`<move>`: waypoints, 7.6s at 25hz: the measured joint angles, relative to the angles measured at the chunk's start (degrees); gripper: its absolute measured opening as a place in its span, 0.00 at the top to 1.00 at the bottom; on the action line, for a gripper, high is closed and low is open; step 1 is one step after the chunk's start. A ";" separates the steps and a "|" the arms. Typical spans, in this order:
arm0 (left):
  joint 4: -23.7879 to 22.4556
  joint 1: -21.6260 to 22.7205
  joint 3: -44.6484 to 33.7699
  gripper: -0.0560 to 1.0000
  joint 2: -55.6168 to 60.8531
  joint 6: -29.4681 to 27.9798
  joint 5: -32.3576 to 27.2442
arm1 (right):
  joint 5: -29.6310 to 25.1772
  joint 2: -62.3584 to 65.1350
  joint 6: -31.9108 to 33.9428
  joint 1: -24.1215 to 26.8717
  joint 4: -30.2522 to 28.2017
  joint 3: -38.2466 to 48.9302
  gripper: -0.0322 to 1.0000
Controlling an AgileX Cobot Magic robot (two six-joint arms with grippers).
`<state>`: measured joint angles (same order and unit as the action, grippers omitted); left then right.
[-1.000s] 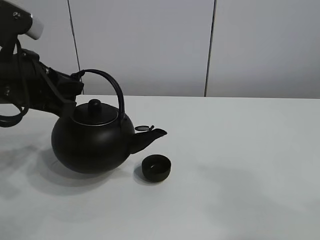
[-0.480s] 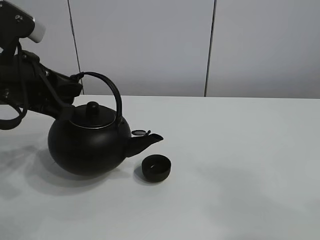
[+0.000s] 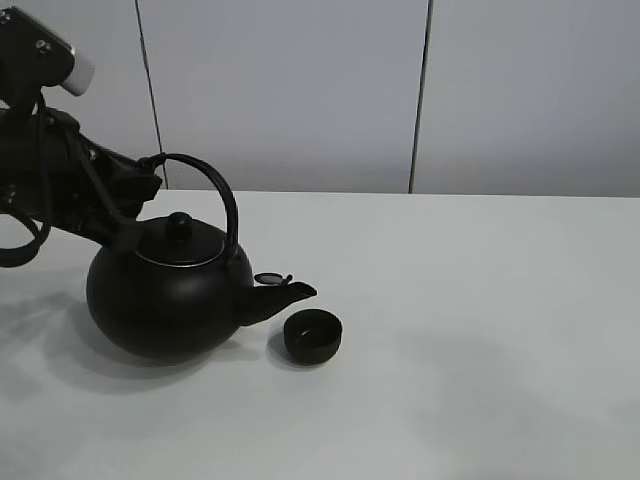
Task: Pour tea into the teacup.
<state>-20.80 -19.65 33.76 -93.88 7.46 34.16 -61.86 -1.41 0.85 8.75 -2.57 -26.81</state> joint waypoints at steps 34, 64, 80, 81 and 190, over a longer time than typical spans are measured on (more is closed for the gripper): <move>1.18 0.00 1.13 0.82 0.00 3.26 -1.20 | 0.07 0.00 0.00 0.00 0.00 0.00 0.41; 1.19 0.00 3.05 0.82 0.00 6.72 -4.83 | -0.04 0.00 0.00 0.00 0.00 0.00 0.41; 1.14 0.00 3.05 0.82 0.00 7.01 -4.88 | 0.07 0.00 0.00 0.00 0.00 0.00 0.41; 1.14 0.00 3.05 0.82 0.00 6.56 -4.94 | 0.07 0.00 0.00 0.00 0.00 0.00 0.41; 13.77 14.17 -25.59 0.66 -2.31 -12.11 31.17 | 0.08 0.00 0.00 0.00 0.00 0.00 0.41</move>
<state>-7.03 -5.48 8.17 -96.19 -4.65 65.33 -61.77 -1.41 0.85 8.75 -2.57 -26.81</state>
